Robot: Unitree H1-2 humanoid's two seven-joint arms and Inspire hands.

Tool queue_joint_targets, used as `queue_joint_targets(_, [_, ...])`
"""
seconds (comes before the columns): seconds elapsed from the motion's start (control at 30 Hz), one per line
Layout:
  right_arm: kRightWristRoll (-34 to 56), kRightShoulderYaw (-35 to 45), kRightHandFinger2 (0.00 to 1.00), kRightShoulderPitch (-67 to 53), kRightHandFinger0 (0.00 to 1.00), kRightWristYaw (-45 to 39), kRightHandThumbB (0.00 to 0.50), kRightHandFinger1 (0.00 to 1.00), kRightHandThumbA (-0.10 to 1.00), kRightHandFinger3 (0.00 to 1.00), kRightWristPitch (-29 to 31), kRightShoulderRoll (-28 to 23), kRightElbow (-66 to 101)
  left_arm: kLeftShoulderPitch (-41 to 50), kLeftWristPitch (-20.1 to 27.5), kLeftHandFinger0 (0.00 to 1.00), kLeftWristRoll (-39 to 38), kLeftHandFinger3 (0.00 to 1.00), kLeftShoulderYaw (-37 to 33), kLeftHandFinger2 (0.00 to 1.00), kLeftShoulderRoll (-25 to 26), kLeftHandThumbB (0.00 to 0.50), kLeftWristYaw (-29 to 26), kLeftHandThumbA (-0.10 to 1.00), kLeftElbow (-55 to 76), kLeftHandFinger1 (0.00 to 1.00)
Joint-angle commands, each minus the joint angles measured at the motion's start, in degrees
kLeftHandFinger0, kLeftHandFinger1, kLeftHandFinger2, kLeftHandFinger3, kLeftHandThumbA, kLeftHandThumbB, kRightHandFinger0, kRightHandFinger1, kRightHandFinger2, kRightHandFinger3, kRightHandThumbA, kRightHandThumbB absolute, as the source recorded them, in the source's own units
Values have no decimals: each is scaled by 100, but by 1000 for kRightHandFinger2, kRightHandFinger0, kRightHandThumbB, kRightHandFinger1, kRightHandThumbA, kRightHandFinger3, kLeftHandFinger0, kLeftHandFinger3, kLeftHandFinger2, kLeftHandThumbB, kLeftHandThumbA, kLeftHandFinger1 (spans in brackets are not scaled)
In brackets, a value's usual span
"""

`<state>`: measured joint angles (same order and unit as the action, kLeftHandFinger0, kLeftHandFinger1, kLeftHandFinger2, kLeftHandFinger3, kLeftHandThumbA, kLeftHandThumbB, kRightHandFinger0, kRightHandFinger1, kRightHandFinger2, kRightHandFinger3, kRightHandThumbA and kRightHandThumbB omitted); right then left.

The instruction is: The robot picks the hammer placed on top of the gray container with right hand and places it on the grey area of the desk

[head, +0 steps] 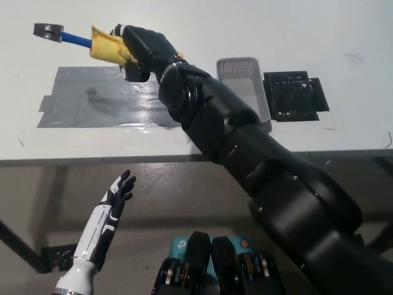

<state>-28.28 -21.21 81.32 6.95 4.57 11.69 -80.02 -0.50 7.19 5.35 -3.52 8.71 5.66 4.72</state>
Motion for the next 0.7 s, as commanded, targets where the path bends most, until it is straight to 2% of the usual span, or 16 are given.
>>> queue_joint_targets(0.0, [-65, -121, 892, 287, 0, 428, 186, 484, -100, 812, 41, 76, 54, -111, 127, 971, 2, 1000, -32, 1000, 27, 222, 51, 1000, 219, 1000])
queue_joint_targets(0.13, [-134, -274, 881, 169, 0, 452, 185, 475, -100, 812, -73, 146, 15, -150, 112, 968, 9, 1000, -51, 1000, 38, 221, 66, 1000, 224, 1000])
queue_joint_targets(0.27, [-116, -337, 932, -15, 0, 381, 179, 505, -100, 916, -250, 191, -31, -157, 96, 971, 3, 1000, -95, 1000, 40, 202, 93, 1000, 242, 1000])
queue_joint_targets(0.3, [-142, -370, 947, -86, 5, 399, 191, 518, -100, 933, -272, 199, -46, -182, 105, 969, -5, 1000, -104, 1000, 32, 199, 94, 1000, 227, 1000])
queue_joint_targets(0.43, [-188, -452, 866, -291, 1, 498, 216, 491, -100, 770, -202, 192, -44, -219, 31, 962, 9, 1000, -154, 1000, 35, 203, 108, 1000, 253, 1000])
queue_joint_targets(0.47, [-171, -454, 876, -375, 48, 482, 233, 518, -100, 787, -194, 196, -54, -232, -32, 973, 22, 1000, -169, 1000, 43, 202, 117, 1000, 282, 1000])
queue_joint_targets(0.5, [-173, -464, 857, -424, 52, 483, 236, 509, -100, 773, -179, 193, -59, -238, -41, 975, 27, 1000, -179, 1000, 51, 202, 122, 1000, 285, 1000])
queue_joint_targets(0.53, [-179, -483, 785, -503, 49, 505, 224, 473, -100, 712, -164, 192, -65, -246, -22, 976, 29, 1000, -185, 1000, 57, 195, 115, 1000, 271, 1000])
queue_joint_targets(0.57, [-185, -495, 770, -545, 32, 515, 223, 452, -100, 686, -159, 188, -67, -252, -23, 975, 22, 1000, -189, 1000, 61, 194, 117, 1000, 273, 1000])
queue_joint_targets(0.6, [-186, -510, 760, -576, 73, 503, 227, 471, -100, 646, -169, 182, -71, -253, -28, 975, 9, 1000, -191, 1000, 64, 196, 114, 1000, 263, 1000])
queue_joint_targets(0.67, [-146, -496, 716, -622, 73, 454, 238, 442, -100, 581, -220, 165, -75, -253, -3, 980, -4, 1000, -204, 1000, 81, 192, 119, 1000, 255, 1000])
